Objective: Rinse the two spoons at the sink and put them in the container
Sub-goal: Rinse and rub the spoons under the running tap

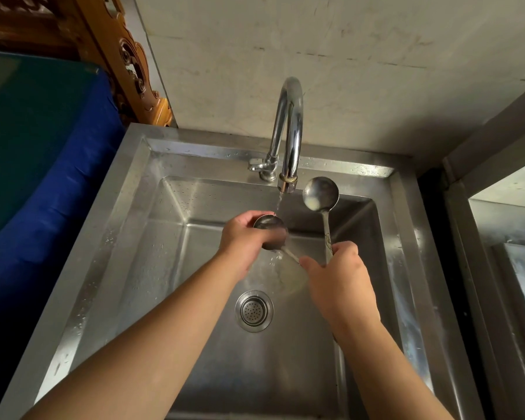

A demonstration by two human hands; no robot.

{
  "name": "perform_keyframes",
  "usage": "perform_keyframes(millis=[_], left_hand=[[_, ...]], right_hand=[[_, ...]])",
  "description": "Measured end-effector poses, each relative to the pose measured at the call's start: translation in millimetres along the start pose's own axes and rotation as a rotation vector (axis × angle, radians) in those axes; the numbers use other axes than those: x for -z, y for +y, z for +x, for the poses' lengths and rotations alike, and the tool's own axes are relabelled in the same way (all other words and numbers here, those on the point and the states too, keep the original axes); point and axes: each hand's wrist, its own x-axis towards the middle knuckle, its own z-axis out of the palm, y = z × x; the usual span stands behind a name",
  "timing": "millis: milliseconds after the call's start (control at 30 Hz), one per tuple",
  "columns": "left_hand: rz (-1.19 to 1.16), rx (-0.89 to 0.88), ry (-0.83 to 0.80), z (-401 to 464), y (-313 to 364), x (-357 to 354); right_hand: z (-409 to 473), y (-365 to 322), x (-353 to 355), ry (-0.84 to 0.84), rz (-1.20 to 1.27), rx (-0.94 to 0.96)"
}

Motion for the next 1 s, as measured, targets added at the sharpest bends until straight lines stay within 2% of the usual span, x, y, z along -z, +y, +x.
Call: perform_keyframes(millis=[133,267,600,800,867,1000], left_hand=[[-0.004,-0.140,0.080,-5.9,9.3,5.5],[0.014,-0.174,0.108,-14.6,19.5,16.7],[-0.187,-0.067,0.064,-31.1,33.6,53.0],[-0.308,0.058,-0.116,-17.3,31.5,75.3],[-0.261,0.094,-0.126,-9.7,31.5,76.7],[0.005,0.046,-0.087,2.2,31.0,66.5]], right_hand=[[0.6,-1.9,-2.8,-0.020,0.012,0.018],[3.9,-4.1,-4.3,-0.021,0.004,0.065],[11.1,-12.5,-8.2,-0.140,-0.007,0.182],[6.5,-11.9,-7.0,-0.183,-0.041,0.249],[5.0,-10.6,-5.3,-0.187,-0.054,0.259],[2.7,-6.8,0.2,-0.197,-0.072,0.260]])
